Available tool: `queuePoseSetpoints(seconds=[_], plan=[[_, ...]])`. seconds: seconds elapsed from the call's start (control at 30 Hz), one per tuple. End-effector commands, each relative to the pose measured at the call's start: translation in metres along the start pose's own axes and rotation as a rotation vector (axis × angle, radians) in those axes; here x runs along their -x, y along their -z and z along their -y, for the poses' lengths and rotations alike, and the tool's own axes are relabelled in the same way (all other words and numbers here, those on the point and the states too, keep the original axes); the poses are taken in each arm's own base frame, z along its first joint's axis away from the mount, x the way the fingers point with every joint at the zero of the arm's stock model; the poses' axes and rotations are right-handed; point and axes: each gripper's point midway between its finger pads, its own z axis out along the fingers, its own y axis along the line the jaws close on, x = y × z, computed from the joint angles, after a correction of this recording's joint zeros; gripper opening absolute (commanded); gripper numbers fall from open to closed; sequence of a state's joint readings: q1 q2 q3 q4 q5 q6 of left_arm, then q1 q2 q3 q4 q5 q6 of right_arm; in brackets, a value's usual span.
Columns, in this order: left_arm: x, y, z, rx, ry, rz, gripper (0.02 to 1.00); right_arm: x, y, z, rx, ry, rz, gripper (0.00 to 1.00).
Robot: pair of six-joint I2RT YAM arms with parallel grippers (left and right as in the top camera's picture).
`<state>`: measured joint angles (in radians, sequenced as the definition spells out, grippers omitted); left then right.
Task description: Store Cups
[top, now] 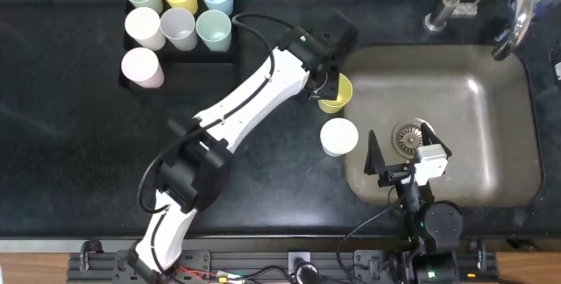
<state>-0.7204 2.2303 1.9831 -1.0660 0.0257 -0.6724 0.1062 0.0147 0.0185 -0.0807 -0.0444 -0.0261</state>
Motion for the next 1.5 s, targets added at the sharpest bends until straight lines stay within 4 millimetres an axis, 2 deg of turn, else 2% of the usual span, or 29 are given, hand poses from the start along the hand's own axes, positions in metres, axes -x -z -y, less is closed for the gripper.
queuePoseSetpoints(seconds=[0.03, 0.23, 0.33, 0.43, 0.47, 0.57, 0.67, 0.8, 0.9, 1.0, 1.07, 1.17, 1.33, 1.5], plan=[[0.006, 0.001, 0.009, -0.023, -0.024, 0.021, 0.194, -0.003, 0.0, 0.001, -0.006, -0.004, 0.004, 0.996], [0.009, 0.002, 0.011, -0.031, -0.025, 0.032, 0.038, -0.003, 0.0, 0.001, -0.006, -0.003, 0.004, 0.993], [0.012, 0.004, 0.013, -0.041, -0.024, 0.046, 0.036, -0.003, 0.0, 0.001, -0.006, -0.004, 0.004, 0.998], [0.02, 0.019, 0.018, -0.066, -0.019, 0.093, 0.036, -0.003, 0.0, 0.001, -0.006, -0.004, 0.004, 0.998], [0.025, 0.027, 0.018, -0.065, -0.002, 0.122, 0.036, -0.003, 0.0, 0.001, -0.006, -0.004, 0.004, 0.998], [0.045, 0.068, 0.005, -0.025, 0.111, 0.263, 0.036, -0.003, 0.0, 0.001, -0.007, -0.004, 0.004, 0.996], [0.064, 0.122, -0.017, 0.0, 0.246, 0.422, 0.034, -0.003, 0.0, 0.001, -0.007, -0.004, 0.004, 0.998], [0.07, 0.187, -0.069, 0.024, 0.487, 0.558, 0.034, -0.003, 0.0, 0.001, -0.006, -0.004, 0.004, 0.998], [0.061, 0.213, -0.118, 0.04, 0.681, 0.581, 0.036, -0.003, 0.0, 0.001, -0.006, -0.004, 0.004, 0.998], [0.048, 0.214, -0.16, 0.042, 0.851, 0.562, 0.034, -0.003, 0.0, 0.001, -0.006, -0.004, 0.004, 0.998], [0.037, 0.204, -0.189, 0.053, 0.955, 0.535, 0.034, -0.003, 0.0, 0.001, -0.006, -0.004, 0.004, 0.998], [0.025, 0.184, -0.221, 0.082, 1.046, 0.502, 0.038, -0.003, 0.0, 0.001, -0.006, -0.004, 0.004, 0.998], [0.005, 0.153, -0.254, 0.149, 1.183, 0.437, 0.034, -0.003, 0.0, 0.001, -0.006, -0.004, 0.004, 0.998], [-0.008, 0.138, -0.277, 0.194, 1.31, 0.415, 0.036, -0.003, 0.0, 0.001, -0.006, -0.004, 0.004, 0.998]])
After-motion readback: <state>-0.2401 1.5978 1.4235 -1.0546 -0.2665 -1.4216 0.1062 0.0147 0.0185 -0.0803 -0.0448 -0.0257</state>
